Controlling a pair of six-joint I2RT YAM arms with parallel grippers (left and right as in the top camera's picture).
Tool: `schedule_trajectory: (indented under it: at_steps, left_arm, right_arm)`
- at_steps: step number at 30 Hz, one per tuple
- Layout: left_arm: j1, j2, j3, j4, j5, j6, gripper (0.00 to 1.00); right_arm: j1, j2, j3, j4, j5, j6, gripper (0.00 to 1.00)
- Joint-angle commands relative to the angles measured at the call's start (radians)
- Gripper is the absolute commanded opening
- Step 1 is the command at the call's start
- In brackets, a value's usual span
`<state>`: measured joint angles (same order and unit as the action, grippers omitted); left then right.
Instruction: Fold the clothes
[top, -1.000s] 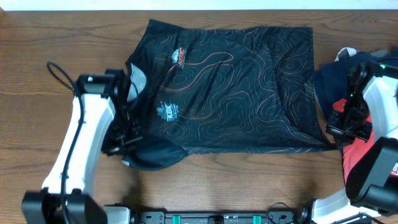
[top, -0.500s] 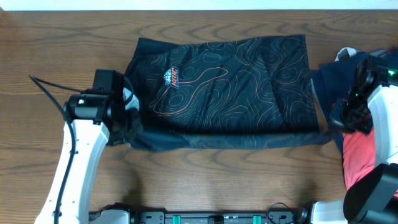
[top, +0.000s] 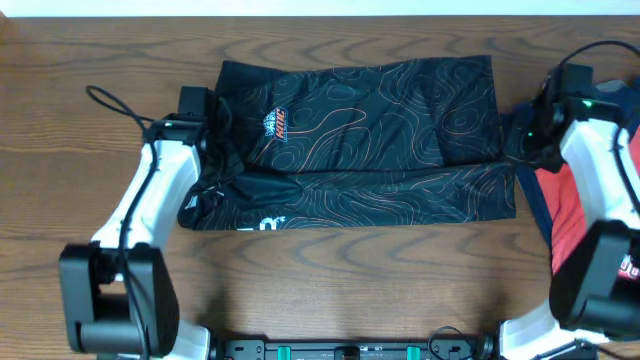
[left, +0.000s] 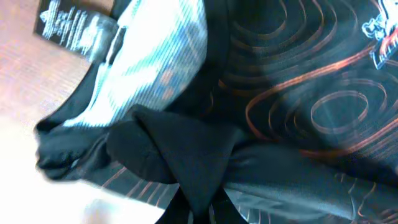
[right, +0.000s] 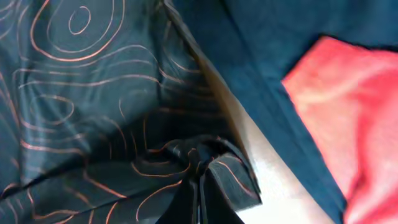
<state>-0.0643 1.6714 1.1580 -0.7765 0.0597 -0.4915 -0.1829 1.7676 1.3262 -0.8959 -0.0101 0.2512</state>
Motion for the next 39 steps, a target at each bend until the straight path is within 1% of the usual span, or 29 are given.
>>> schedule_trajectory:
  at_steps: [1,2,3,4,5,6,7,8,10,12,15,18,22,26,27,28,29,30,31,32,33,36,39]
  left_arm:
    - [0.003,0.027,0.003,0.039,-0.032,-0.019,0.06]
    - [0.002,0.032,0.003,0.054,-0.032,-0.018,0.06]
    - [0.003,0.034,0.003,0.066,-0.034,-0.011,0.07]
    - [0.003,0.034,0.003,0.078,-0.041,-0.011,0.10]
    - [0.006,0.032,0.006,0.085,-0.046,-0.011,0.22]
    - [0.012,0.027,0.011,0.085,-0.045,-0.006,0.38]
    - [0.016,0.021,0.018,0.076,-0.045,0.005,0.48]
    - [0.024,0.011,0.024,0.057,-0.045,0.018,0.55]
    - [0.039,-0.013,0.031,0.006,-0.046,0.026,0.59]
    - [0.056,-0.037,0.031,-0.064,-0.046,0.026,0.60]
    - [0.064,-0.037,0.027,-0.153,-0.046,0.022,0.61]
    - [0.064,-0.029,-0.013,-0.157,-0.046,0.019,0.61]
    - [0.064,-0.025,-0.114,-0.081,-0.046,-0.017,0.61]
    - [0.064,-0.025,-0.230,0.047,-0.045,-0.031,0.61]
    - [0.064,-0.025,-0.254,0.076,-0.045,-0.031,0.61]
    - [0.064,-0.025,-0.274,0.100,-0.045,-0.031,0.61]
    - [0.064,-0.025,-0.290,0.114,-0.045,-0.031,0.61]
    - [0.064,-0.025,-0.302,0.126,-0.045,-0.031,0.60]
    - [0.064,-0.025,-0.311,0.132,-0.045,-0.030,0.56]
    - [0.064,-0.025,-0.317,0.135,-0.045,-0.030,0.52]
    - [0.064,-0.025,-0.322,0.135,-0.046,-0.030,0.45]
    - [0.064,-0.025,-0.335,0.129,-0.046,-0.030,0.31]
    - [0.064,-0.025,-0.340,0.091,-0.046,-0.031,0.26]
  right_arm:
    - [0.013,0.055,-0.002,0.024,-0.006,-0.013,0.01]
    - [0.015,0.069,-0.002,0.033,-0.006,-0.013,0.04]
    - [0.015,0.079,-0.002,0.040,-0.006,-0.013,0.12]
    - [0.014,0.084,-0.002,0.045,-0.005,-0.013,0.23]
    - [0.012,0.085,-0.002,0.048,-0.003,-0.013,0.31]
    - [0.010,0.085,-0.002,0.050,0.002,-0.014,0.39]
    - [0.006,0.080,-0.001,0.048,0.009,-0.015,0.44]
    - [0.004,0.078,-0.001,0.040,0.015,-0.022,0.46]
    - [-0.001,0.078,-0.001,0.005,0.050,-0.021,0.47]
    - [-0.009,0.079,-0.005,-0.066,0.090,-0.021,0.45]
    - [-0.008,0.079,-0.030,-0.135,0.081,-0.021,0.44]
    - [-0.006,0.079,-0.102,-0.132,0.080,-0.020,0.44]
    - [-0.006,0.079,-0.211,-0.046,0.074,-0.020,0.45]
    - [-0.006,0.079,-0.301,0.061,0.073,-0.012,0.45]
    - [-0.006,0.079,-0.316,0.082,0.073,-0.012,0.43]
    - [-0.006,0.079,-0.333,0.101,0.074,-0.012,0.38]
    - [-0.006,0.079,-0.341,0.108,0.074,-0.012,0.29]
    - [-0.007,0.079,-0.349,0.111,0.074,-0.012,0.17]
    - [-0.007,0.079,-0.354,0.109,0.074,-0.012,0.08]
    - [-0.007,0.079,-0.356,0.103,0.074,-0.012,0.02]
    - [-0.007,0.079,-0.356,0.090,0.079,-0.012,0.01]
    - [-0.007,0.079,-0.356,0.053,0.098,-0.012,0.01]
    - [-0.009,0.079,-0.356,0.026,0.130,-0.011,0.01]
